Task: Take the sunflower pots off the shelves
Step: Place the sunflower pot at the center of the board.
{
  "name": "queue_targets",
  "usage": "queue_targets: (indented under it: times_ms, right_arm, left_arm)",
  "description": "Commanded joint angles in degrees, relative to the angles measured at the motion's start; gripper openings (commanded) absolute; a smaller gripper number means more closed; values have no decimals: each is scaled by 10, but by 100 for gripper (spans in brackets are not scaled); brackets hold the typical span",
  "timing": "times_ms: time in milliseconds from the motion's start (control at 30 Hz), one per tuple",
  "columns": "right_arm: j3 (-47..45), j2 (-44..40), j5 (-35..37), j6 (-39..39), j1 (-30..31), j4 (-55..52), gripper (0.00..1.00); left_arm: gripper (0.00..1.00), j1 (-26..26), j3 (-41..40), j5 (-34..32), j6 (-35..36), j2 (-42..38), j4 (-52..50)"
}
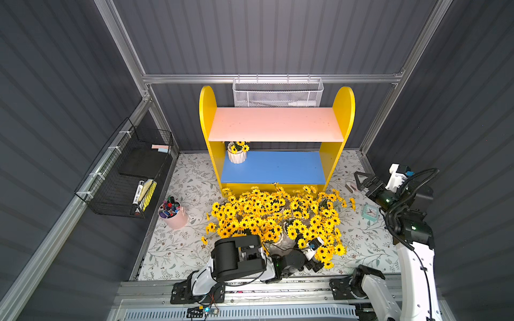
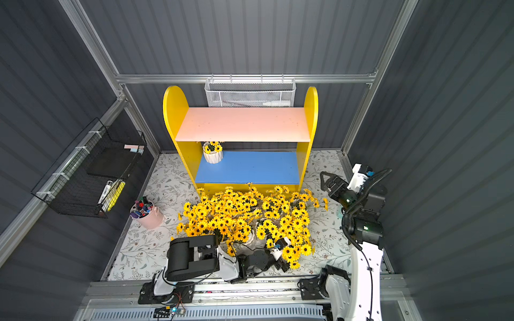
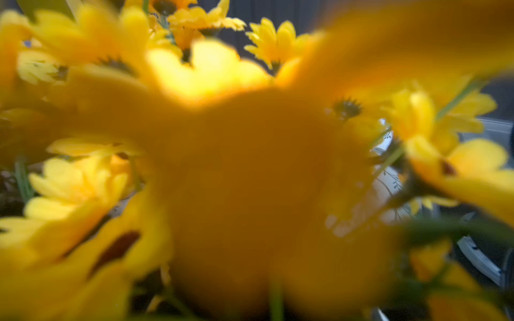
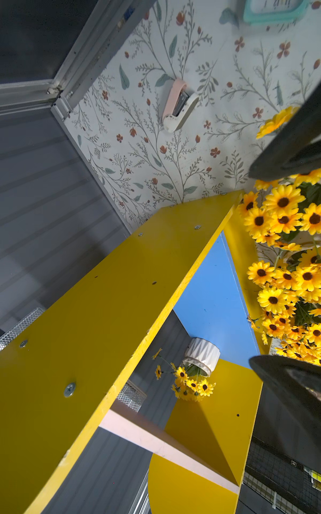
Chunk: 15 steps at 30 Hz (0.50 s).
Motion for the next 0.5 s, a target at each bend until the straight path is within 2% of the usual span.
queue_targets:
  times_ms: [0,267,467]
  right_arm:
    - [-4,-3,-5,8,2,15,99]
    - [-1,5,-25,10,1,18,99]
    - [2,7,-34,6,1,5,99]
  left_arm:
    - [99,-3,-22,4,-11,-52,-60]
    - [99,-21,-62,-25,-5,-134,-146]
    - [99,-48,-105,-54,-19,-280,-293]
